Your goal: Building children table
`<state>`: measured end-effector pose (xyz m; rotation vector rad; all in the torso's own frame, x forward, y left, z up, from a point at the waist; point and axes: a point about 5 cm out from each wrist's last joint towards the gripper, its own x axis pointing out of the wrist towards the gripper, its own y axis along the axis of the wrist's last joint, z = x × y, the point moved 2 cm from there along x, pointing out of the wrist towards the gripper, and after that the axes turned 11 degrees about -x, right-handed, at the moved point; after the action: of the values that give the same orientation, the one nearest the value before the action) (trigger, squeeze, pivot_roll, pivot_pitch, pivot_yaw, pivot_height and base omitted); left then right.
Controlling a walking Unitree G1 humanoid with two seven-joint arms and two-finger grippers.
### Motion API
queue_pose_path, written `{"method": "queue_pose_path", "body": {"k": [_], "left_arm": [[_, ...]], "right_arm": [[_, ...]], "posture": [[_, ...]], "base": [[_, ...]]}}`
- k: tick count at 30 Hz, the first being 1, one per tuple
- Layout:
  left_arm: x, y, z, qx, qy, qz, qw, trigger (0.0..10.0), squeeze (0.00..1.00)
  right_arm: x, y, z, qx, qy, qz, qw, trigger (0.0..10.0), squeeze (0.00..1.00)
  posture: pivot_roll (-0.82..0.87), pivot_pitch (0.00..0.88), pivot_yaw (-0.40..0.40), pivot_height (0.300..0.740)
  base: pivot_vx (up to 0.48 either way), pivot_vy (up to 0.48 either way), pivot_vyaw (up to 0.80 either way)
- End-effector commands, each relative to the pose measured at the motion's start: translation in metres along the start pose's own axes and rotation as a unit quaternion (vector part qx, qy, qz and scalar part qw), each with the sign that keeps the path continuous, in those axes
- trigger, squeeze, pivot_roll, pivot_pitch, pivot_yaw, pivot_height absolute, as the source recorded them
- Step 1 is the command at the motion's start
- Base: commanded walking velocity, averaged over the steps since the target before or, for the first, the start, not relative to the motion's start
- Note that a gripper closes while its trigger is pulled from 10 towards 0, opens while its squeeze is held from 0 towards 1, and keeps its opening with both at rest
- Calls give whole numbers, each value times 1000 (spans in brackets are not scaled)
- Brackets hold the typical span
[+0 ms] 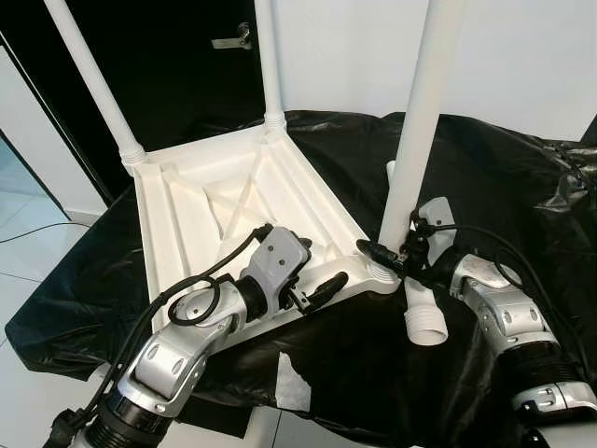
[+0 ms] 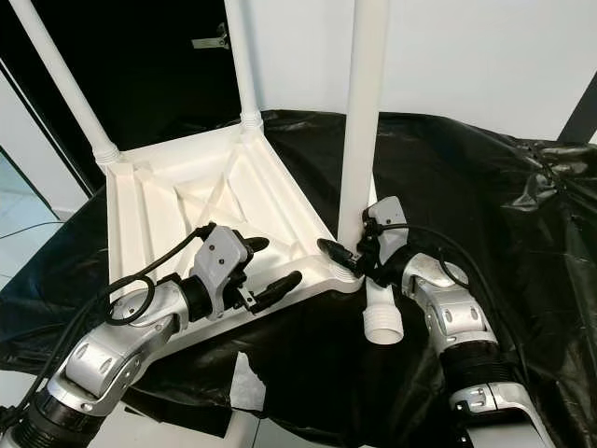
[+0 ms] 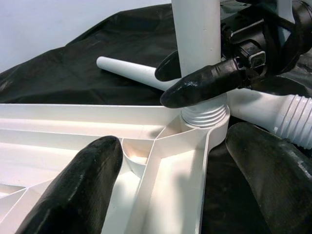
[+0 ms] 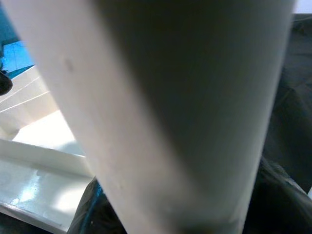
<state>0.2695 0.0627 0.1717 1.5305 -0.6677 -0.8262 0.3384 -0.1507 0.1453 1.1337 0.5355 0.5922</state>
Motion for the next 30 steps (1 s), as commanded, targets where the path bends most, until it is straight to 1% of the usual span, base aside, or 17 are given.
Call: {"method": "queue_pose_path", "body": {"k": [1,2,3,5,6,7,8,9,11,13,14,19,21,23,24,25,30], "left_arm": [[-1,-2,1,5,-21,-10,1000,10000,0],[-1,-3,1,5,-21,-10,1000,10000,0],[-1,-3,1,4,-20,-10,1000,10000,0],[-1,-3,1,4,-20,-10,1000,10000,0],[-1,-3,2,4,-20,-10,1000,10000,0],[-1,-3,2,4,-20,-10,1000,10000,0],[-1,-3,2,3,-19,-10,1000,10000,0],[-1,-3,2,3,-19,-10,1000,10000,0],[-1,-4,3,2,-19,-11,1000,10000,0],[-1,-4,3,2,-19,-11,1000,10000,0],[-1,-3,3,1,-19,-11,1000,10000,0],[-1,-3,3,0,-18,-10,1000,10000,0],[-1,-3,3,1,-22,-11,1000,10000,0],[-1,-3,3,1,-22,-11,1000,10000,0],[-1,-2,3,2,-22,-10,1000,10000,0],[-2,-2,2,2,-22,-11,1000,10000,0],[-3,-3,3,3,-21,-13,1000,10000,0]], "right_arm": [[-1,-5,-1,12,-2,-3,1000,0,0],[-1,-6,0,19,-22,-4,1000,10000,0],[-1,-7,2,21,-37,-8,999,10000,0],[-1,-7,2,21,-37,-8,999,10000,0],[0,-7,2,24,-64,-13,998,10000,0],[0,-7,2,24,-64,-13,998,10000,0],[0,-8,2,26,-103,-24,994,10000,0],[0,-8,2,26,-103,-24,994,10000,0],[-1,-14,1,51,-195,-51,978,10000,0],[-1,-14,1,51,-195,-51,978,10000,0],[-1,-16,-5,61,-256,-67,962,10000,0],[1,-15,-10,63,-291,-75,952,10000,0],[2,-13,-14,61,-342,-87,934,10000,0],[2,-13,-14,61,-342,-87,934,10000,0],[2,-11,-16,66,-369,-90,923,10000,0],[4,-9,-18,74,-376,-85,920,10000,0],[4,-4,-19,72,-373,-71,922,10000,0]], "posture": [[4,0,27,740],[4,0,26,740],[5,0,25,740],[5,0,25,740],[4,0,25,740],[4,0,25,740],[3,0,26,740],[3,0,26,740],[4,0,24,740],[4,0,24,740],[3,0,28,740],[0,0,36,740],[14,0,42,740],[14,0,42,740],[17,0,42,740],[17,0,44,740],[17,0,39,740]], "base": [[0,0,0],[0,0,0],[0,0,0],[0,0,0],[0,0,0],[0,0,0],[0,0,0],[0,0,0],[0,0,0],[0,0,0],[0,0,0],[0,0,0],[0,0,0],[0,0,0],[0,0,0],[0,0,0],[0,0,0]]}}
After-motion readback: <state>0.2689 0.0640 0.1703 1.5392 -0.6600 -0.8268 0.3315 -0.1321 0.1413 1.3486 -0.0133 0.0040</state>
